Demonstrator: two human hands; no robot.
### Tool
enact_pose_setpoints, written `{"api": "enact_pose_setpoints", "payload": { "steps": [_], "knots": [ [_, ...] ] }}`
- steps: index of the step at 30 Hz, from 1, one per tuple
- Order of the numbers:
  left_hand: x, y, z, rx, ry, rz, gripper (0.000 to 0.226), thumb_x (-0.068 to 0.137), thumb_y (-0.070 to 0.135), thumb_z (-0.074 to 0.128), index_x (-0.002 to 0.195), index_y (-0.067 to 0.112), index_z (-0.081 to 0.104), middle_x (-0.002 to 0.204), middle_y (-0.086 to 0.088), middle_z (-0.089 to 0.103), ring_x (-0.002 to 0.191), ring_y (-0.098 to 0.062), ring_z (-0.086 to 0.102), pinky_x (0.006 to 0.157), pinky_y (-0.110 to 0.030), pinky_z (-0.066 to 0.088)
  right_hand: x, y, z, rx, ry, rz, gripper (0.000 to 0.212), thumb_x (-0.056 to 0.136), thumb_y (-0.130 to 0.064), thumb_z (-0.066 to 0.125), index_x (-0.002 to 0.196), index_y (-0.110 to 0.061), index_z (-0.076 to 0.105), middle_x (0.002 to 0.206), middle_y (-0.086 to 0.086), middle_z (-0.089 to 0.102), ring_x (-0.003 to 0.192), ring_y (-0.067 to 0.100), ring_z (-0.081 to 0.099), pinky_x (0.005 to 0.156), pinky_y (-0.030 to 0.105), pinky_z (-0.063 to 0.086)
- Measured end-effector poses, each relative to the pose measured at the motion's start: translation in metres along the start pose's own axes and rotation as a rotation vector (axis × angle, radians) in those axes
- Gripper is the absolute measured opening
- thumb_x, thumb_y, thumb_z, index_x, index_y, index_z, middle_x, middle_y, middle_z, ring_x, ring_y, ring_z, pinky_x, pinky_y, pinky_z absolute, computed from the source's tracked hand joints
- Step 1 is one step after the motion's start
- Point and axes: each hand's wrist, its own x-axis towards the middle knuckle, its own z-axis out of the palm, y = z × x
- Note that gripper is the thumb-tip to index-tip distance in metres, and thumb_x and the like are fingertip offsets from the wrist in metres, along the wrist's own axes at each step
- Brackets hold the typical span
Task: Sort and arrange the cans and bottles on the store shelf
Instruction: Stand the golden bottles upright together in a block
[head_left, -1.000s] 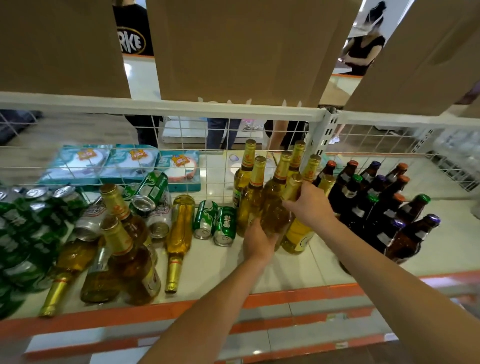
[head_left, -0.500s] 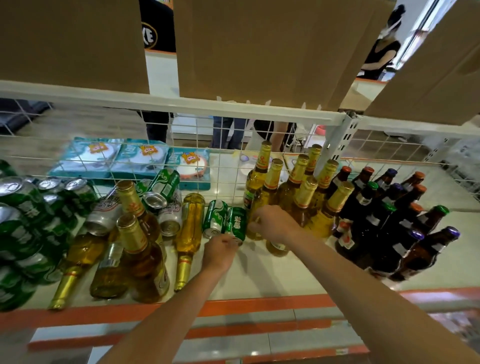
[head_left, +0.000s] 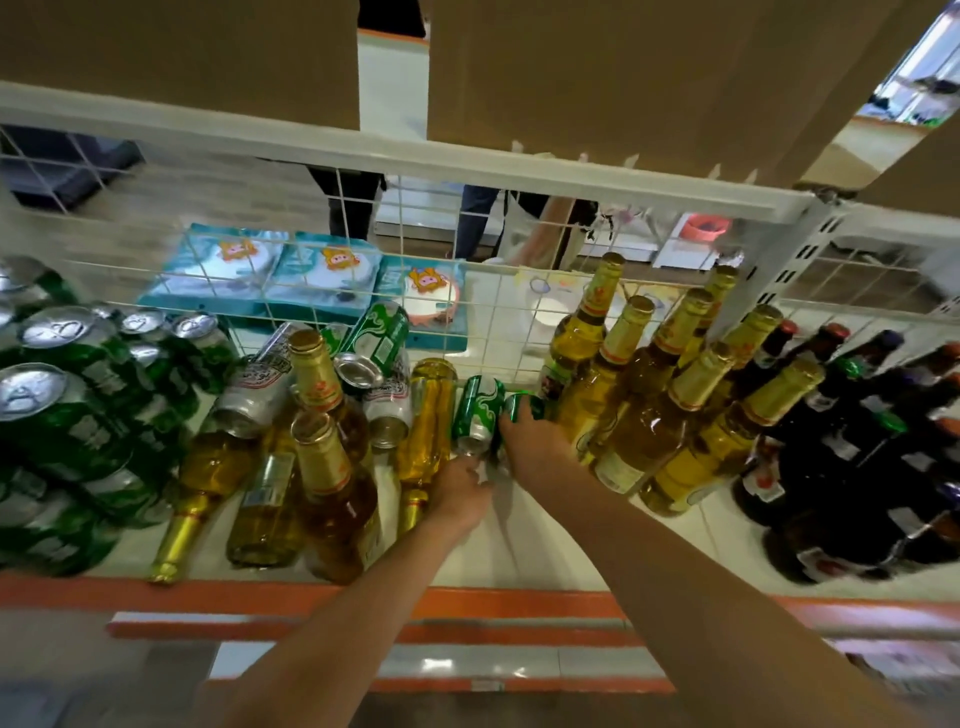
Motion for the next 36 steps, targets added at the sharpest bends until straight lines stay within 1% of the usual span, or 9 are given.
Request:
{"api": "enact_pose_setpoints", "payload": {
  "steps": [5, 11, 14, 16, 19, 24, 29, 33, 36],
  "knots": [
    [-0.005, 0.008, -0.002, -0.009, -0.011, 0.012, 0.026, 0.08, -0.004, 0.059, 0.071, 0.02, 0.053, 0.059, 0.001, 0.049, 0.061, -0.02, 0.047, 0.052, -0.027, 0.031, -0.008, 0.002, 0.002, -0.011, 0.028, -0.044, 0.044, 0.1, -0.011, 0.047, 0.144, -0.013, 0.043, 0.156, 0.022, 0.021, 0.113, 0.034, 0.061, 0.084, 0.039, 0.052],
    [-0.008, 0.005, 0.0, 0.007, -0.035, 0.017, 0.014, 0.073, 0.004, 0.06, 0.069, 0.017, 0.054, 0.062, -0.002, 0.049, 0.067, -0.022, 0.05, 0.06, -0.031, 0.033, -0.01, 0.013, -0.004, -0.01, 0.083, -0.113, 0.033, 0.098, -0.015, 0.051, 0.131, -0.015, 0.056, 0.131, 0.013, 0.049, 0.107, 0.031, 0.063, 0.08, 0.037, 0.052],
    [-0.017, 0.008, -0.003, 0.006, -0.029, 0.014, 0.013, 0.079, 0.001, 0.063, 0.091, 0.007, 0.061, 0.078, -0.01, 0.059, 0.08, -0.028, 0.057, 0.061, -0.027, 0.035, -0.014, 0.022, -0.012, 0.083, 0.129, -0.156, 0.03, 0.098, -0.018, 0.05, 0.125, -0.017, 0.062, 0.123, 0.01, 0.061, 0.111, 0.03, 0.062, 0.084, 0.037, 0.051],
    [-0.02, 0.009, -0.002, -0.003, -0.02, 0.022, 0.035, 0.082, 0.002, 0.065, 0.117, 0.004, 0.062, 0.102, -0.014, 0.065, 0.098, -0.03, 0.061, 0.071, -0.027, 0.042, -0.017, 0.028, -0.016, 0.148, 0.153, -0.179, 0.03, 0.098, -0.019, 0.051, 0.125, -0.022, 0.065, 0.121, 0.009, 0.065, 0.11, 0.029, 0.062, 0.084, 0.036, 0.051],
    [-0.028, 0.015, 0.0, 0.009, -0.027, 0.044, 0.044, 0.085, 0.008, 0.068, 0.127, 0.013, 0.058, 0.111, -0.007, 0.061, 0.105, -0.023, 0.059, 0.078, -0.026, 0.045, -0.019, 0.041, -0.022, 0.25, 0.139, -0.171, 0.033, 0.097, -0.016, 0.055, 0.128, -0.024, 0.065, 0.126, 0.007, 0.065, 0.114, 0.028, 0.06, 0.09, 0.038, 0.053],
    [-0.039, 0.02, 0.008, 0.009, 0.013, 0.1, 0.043, 0.072, 0.031, 0.065, 0.115, 0.028, 0.06, 0.104, 0.001, 0.069, 0.103, -0.024, 0.064, 0.082, -0.035, 0.053, -0.024, 0.052, -0.026, 0.412, 0.133, -0.098, 0.027, 0.094, -0.015, 0.059, 0.119, -0.02, 0.071, 0.121, 0.006, 0.068, 0.108, 0.026, 0.062, 0.088, 0.034, 0.053],
    [-0.044, 0.019, 0.013, 0.026, 0.013, 0.013, 0.057, 0.085, 0.015, 0.073, 0.137, 0.011, 0.05, 0.121, -0.007, 0.059, 0.112, -0.022, 0.057, 0.087, -0.027, 0.046, -0.033, 0.05, -0.019, 0.269, 0.154, 0.013, 0.021, 0.098, -0.022, 0.054, 0.116, -0.018, 0.063, 0.109, 0.009, 0.067, 0.096, 0.028, 0.064, 0.069, 0.033, 0.05],
    [-0.052, 0.021, 0.018, 0.088, 0.001, 0.029, 0.054, 0.085, 0.014, 0.07, 0.135, 0.005, 0.052, 0.125, -0.013, 0.061, 0.113, -0.026, 0.058, 0.091, -0.032, 0.047, -0.042, 0.044, -0.001, 0.364, 0.14, 0.011, 0.043, 0.097, -0.047, 0.049, 0.125, -0.015, 0.053, 0.121, 0.01, 0.059, 0.105, 0.031, 0.062, 0.085, 0.044, 0.055],
    [-0.057, 0.021, 0.022, 0.089, 0.003, 0.049, 0.049, 0.086, 0.012, 0.069, 0.133, 0.007, 0.054, 0.121, -0.011, 0.062, 0.111, -0.024, 0.059, 0.085, -0.028, 0.046, -0.045, 0.043, 0.003, 0.357, 0.124, 0.029, 0.052, 0.092, -0.048, 0.058, 0.13, -0.015, 0.047, 0.126, 0.009, 0.056, 0.109, 0.03, 0.061, 0.086, 0.042, 0.055]
  ]
}}
